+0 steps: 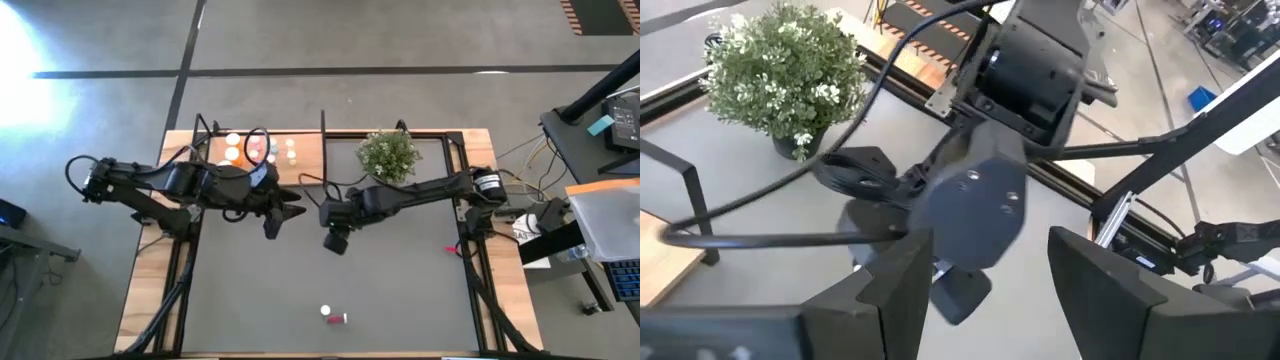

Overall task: Pick and place medicine bottles onto shelf by color
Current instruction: Put the small pink bottle on the shelf aligned with the other small pink bottles

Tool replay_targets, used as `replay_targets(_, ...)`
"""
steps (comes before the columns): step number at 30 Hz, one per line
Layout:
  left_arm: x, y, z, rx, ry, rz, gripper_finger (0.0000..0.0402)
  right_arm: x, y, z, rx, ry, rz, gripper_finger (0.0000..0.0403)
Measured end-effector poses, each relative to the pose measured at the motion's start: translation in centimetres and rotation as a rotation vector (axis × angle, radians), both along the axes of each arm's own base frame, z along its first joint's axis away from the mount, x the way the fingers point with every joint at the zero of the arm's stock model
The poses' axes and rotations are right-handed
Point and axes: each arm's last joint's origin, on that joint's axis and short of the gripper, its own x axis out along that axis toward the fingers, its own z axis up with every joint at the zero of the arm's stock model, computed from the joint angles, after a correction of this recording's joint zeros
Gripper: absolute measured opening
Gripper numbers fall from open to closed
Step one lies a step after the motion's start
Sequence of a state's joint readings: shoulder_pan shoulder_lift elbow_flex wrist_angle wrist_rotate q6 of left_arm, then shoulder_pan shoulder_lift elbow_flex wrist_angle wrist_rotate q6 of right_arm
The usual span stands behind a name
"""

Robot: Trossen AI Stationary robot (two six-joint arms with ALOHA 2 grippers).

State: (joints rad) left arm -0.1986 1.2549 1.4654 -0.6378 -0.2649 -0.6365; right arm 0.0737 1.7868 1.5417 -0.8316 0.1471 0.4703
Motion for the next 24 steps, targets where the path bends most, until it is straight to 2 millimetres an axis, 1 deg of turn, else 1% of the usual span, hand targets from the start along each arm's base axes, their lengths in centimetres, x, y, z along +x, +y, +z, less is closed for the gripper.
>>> replay_targets(5,-0.1,0.0,0.1,0.017,-0.001,-0.006,0.0183,1.4,-0.8,0.0,0.031,-0.009,-0.011,0.0125)
replay_targets(8,-0.1,0.0,0.1,0.017,-0.001,-0.007,0.0183,2.6,-1.1,0.0,0.033,-0.021,-0.016,0.0122)
replay_targets(12,-0.1,0.0,0.1,0.017,0.0,-0.006,0.0183,4.1,-1.5,-0.3,0.022,0.015,-0.006,0.0123)
replay_targets(17,-0.1,0.0,0.1,0.016,-0.001,-0.005,0.0183,5.7,-2.1,-1.2,0.008,0.097,0.008,0.0128)
replay_targets(24,-0.1,0.0,0.1,0.015,-0.001,-0.005,0.0183,8.0,-2.2,-2.0,-0.013,0.108,0.062,0.0121)
